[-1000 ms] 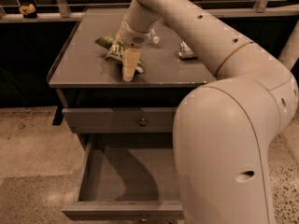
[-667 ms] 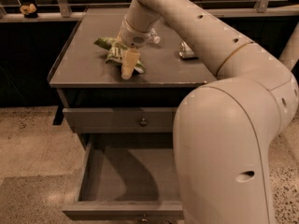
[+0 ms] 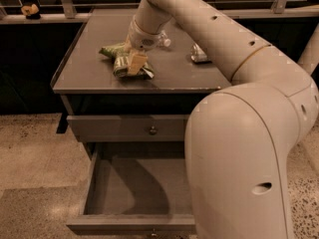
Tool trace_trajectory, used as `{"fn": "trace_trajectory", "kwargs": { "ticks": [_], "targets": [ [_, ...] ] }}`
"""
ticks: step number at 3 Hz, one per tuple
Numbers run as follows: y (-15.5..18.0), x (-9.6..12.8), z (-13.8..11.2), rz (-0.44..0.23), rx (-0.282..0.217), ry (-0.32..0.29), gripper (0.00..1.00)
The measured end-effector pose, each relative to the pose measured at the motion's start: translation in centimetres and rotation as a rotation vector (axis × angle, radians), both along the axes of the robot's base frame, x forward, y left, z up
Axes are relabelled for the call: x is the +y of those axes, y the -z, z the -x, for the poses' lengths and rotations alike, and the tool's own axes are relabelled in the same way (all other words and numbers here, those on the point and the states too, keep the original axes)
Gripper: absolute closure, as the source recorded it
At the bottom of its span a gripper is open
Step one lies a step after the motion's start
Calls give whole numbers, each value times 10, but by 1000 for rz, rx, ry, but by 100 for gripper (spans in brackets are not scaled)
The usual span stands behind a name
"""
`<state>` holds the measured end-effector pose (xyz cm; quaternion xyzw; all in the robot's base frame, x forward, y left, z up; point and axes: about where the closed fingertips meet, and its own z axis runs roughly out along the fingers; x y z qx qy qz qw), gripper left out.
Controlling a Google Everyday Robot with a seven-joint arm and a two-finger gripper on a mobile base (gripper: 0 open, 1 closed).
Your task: Place green jalapeno chip bag into middle drawer
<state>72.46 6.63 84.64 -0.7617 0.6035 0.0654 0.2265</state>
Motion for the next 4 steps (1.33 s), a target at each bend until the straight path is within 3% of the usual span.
{"fn": "trace_trajectory", "kwargs": {
  "ticks": [1, 2, 3, 4],
  "targets": [
    [0, 0, 0, 0, 0, 0, 92],
    [1, 0, 2, 3, 4, -1, 100],
    [-3, -6, 22, 31, 9, -1, 100],
    [-25, -22, 66, 51, -5, 35, 100]
  ]
}}
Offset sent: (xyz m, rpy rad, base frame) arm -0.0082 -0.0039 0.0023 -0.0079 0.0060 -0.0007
